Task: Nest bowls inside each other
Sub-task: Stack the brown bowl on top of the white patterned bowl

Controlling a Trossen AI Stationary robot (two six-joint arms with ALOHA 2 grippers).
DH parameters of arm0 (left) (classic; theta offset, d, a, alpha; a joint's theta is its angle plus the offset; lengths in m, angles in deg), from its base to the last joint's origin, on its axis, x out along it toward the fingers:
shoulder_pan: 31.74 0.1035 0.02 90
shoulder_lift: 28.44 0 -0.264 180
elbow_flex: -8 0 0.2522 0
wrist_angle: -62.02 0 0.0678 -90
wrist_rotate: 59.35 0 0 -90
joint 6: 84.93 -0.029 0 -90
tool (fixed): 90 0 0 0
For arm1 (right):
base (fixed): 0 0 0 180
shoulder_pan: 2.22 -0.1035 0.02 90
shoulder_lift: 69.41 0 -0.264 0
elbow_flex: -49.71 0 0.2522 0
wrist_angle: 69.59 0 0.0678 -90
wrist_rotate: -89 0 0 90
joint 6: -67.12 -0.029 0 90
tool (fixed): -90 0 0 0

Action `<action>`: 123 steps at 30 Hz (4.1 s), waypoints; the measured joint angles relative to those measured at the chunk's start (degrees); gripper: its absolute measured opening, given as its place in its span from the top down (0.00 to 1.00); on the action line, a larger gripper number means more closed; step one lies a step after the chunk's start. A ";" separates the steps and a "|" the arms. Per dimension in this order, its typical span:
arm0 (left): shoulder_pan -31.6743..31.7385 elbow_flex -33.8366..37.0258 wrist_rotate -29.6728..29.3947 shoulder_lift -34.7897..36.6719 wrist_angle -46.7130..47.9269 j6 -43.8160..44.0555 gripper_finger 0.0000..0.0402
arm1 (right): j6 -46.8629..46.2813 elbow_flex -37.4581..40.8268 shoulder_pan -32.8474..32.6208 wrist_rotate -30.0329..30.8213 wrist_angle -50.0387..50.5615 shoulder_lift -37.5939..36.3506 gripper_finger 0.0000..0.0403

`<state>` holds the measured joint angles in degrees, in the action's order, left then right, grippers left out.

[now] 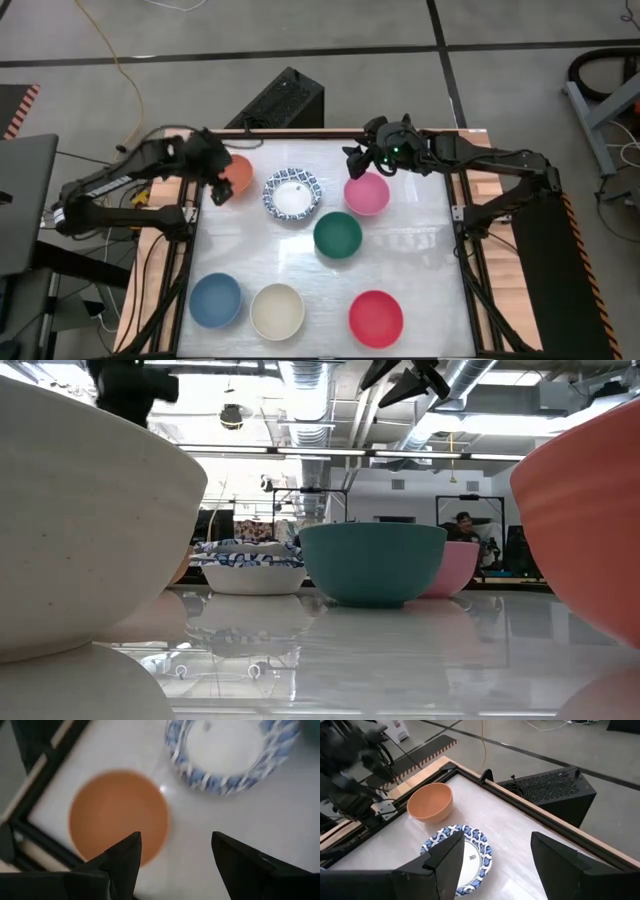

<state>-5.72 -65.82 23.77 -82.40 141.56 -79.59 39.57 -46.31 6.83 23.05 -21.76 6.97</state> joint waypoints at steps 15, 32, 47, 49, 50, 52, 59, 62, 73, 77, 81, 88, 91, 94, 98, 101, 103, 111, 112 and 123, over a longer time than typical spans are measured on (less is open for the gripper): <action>-0.17 17.04 -3.96 -3.24 -12.28 2.21 0.43 | 0.62 0.00 0.84 -0.06 0.02 0.00 0.38; -0.17 17.43 -5.96 -19.28 -13.33 3.52 0.44 | 0.62 0.00 0.73 -0.06 0.34 0.00 0.38; -0.17 17.40 -6.67 -23.99 -16.57 7.43 0.99 | 0.09 0.00 0.73 -0.06 2.50 0.00 0.38; -0.17 17.40 -6.65 -23.72 -16.80 7.46 1.00 | -0.05 0.00 0.73 -0.05 2.57 0.00 0.38; -0.17 17.40 -6.42 -23.39 -16.80 7.51 1.00 | -0.06 0.00 0.73 -0.04 2.57 0.00 0.38; -0.17 17.40 -6.04 -22.64 -16.75 7.59 1.00 | -0.06 0.00 0.83 0.11 2.57 0.00 0.38; -0.17 17.39 -3.93 -16.82 -16.79 8.03 1.00 | -0.02 0.00 2.57 1.71 3.73 0.00 0.38; -0.25 16.21 -3.09 -13.88 -16.64 8.02 1.00 | -0.02 0.00 4.32 1.67 5.54 0.00 0.38; -6.40 3.26 -4.37 -8.22 -18.82 -4.90 1.00 | 0.67 0.00 9.21 1.30 7.98 0.00 0.38; -9.80 -1.26 -3.91 -8.81 -22.94 -10.43 1.00 | 1.13 0.00 10.13 1.05 7.99 0.00 0.38; -13.31 -4.00 -3.82 -9.96 -27.31 -15.31 1.00 | 1.26 0.00 11.17 -0.21 7.99 0.00 0.38; -18.03 -4.41 -2.38 -12.76 -30.72 -22.76 1.00 | 2.10 0.00 11.82 -1.01 8.17 0.00 0.38; -18.38 -4.39 -2.41 -15.46 -29.67 -23.49 1.00 | 2.12 0.00 11.77 -1.80 8.52 0.00 0.38; -18.38 -4.39 -2.63 -19.07 -29.04 -23.83 1.00 | 2.14 0.00 11.74 -1.85 9.03 0.00 0.38; -18.25 -4.39 -2.79 -23.94 -28.25 -24.64 1.00 | 2.12 0.00 11.62 -1.85 9.08 0.00 0.38; -18.34 -4.39 -2.51 -26.94 -26.14 -24.60 1.00 | 2.12 0.00 11.57 -1.89 9.33 0.00 0.38; -18.55 -4.36 -2.54 -28.71 -24.31 -24.94 1.00 | 2.12 0.00 11.62 -2.01 9.39 0.00 0.38; -18.34 -4.34 0.23 -33.14 -23.33 -28.05 1.00 | 2.12 0.00 11.62 -2.11 10.71 0.00 0.38; -18.19 -4.34 0.20 -33.69 -23.44 -28.24 1.00 | 2.12 0.00 11.62 -2.11 10.85 0.00 0.38; -17.99 -4.32 1.66 -37.20 -26.18 -27.42 1.00 | 2.12 0.00 11.62 -2.11 11.03 0.00 0.38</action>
<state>-23.71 -70.14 25.43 -119.60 115.38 -107.01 41.69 -46.31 18.45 20.93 -10.72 6.97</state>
